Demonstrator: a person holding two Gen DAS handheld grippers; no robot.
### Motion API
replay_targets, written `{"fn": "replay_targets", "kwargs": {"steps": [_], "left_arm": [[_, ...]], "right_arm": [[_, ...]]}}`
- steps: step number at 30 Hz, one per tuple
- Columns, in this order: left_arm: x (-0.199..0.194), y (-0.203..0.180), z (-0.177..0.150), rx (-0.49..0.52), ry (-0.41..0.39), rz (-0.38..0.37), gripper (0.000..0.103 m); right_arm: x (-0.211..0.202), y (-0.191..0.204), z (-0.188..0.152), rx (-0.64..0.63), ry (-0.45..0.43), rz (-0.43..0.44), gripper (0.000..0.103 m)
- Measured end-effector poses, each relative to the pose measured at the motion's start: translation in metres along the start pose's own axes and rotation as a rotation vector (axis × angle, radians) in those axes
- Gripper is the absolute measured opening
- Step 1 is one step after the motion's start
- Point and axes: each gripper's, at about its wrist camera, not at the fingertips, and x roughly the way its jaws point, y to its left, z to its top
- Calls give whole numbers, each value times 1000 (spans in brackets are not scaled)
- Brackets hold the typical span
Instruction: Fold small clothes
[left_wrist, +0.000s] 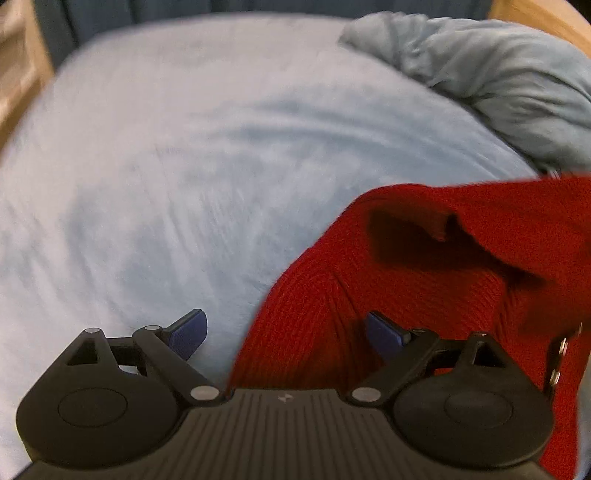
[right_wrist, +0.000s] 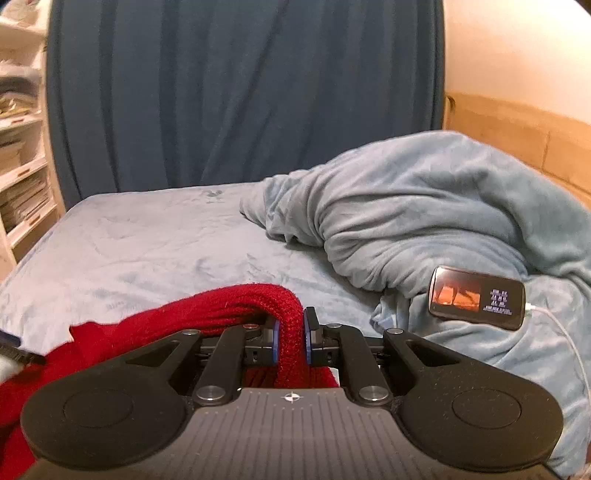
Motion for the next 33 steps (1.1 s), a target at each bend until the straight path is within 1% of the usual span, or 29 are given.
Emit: {"fn": "replay_targets", "kwargs": {"steps": [2,3,4,5,6,7,8,10,11,12,13,15,16,17,18,19,20,24,27,29,31,33], "left_arm": [[22,7,2,-79,71,-62,97],[30,11,2,-109,101,-96,94],[34,11,1,-130,98,-129,89],[31,9,0,-121,81,-158,61],[28,6,-1,-108,68,-196,25],[21,2,-3,-109,52,-210,21],[8,-2,-8,-96,10,-210,18],[-17,-3,-17,-81,-64,-204,16],[-36,-2,-24,-88,-104,-201,13],[-57,0,-31,-103,-137,-186,12],[-81,1,-37,-118,-182,-174,12],[-147,0,-51,-136,-295,-129,10],[-181,-1,-60,-129,-353,-97,9],[-212,-4,-70,-126,-405,-50,7],[-249,-6,-82,-125,-459,-9,7],[-281,-5,-95,-136,-508,0,7],[-313,-4,-109,-155,-556,27,7],[-437,-4,-181,-217,-761,135,6],[-516,-5,-236,-286,-916,141,6],[-565,-7,-270,-302,-1010,144,6],[-601,-10,-289,-286,-1084,134,6],[-628,-10,-294,-268,-1128,114,6]], "right_arm": [[-2,-2,-6,-16,-9,6,13],[-1,-2,-8,-19,-11,7,13],[3,-4,-9,-20,-9,5,13],[4,-5,-11,-24,-6,1,13],[9,-5,-13,-32,1,-8,13],[12,-4,-15,-41,7,-15,13],[17,-4,-16,-43,14,-23,13],[24,-5,-18,-25,26,-36,13],[24,-6,-18,-12,26,-39,13],[21,-7,-16,1,20,-37,13],[16,-7,-15,7,13,-34,13],[-2,-8,-9,7,-20,-21,13],[-13,-9,-5,1,-44,-12,13],[-28,-9,0,-4,-73,-1,13],[-46,-9,7,-7,-105,13,13],[-66,-10,14,-6,-138,30,13],[-85,-11,20,-2,-165,46,13],[-184,-14,40,-8,-303,126,13],[-263,-19,45,-6,-411,172,13],[-316,-25,43,-3,-492,198,13],[-364,-30,41,-17,-584,219,13],[-401,-34,43,-24,-662,239,13]]}}
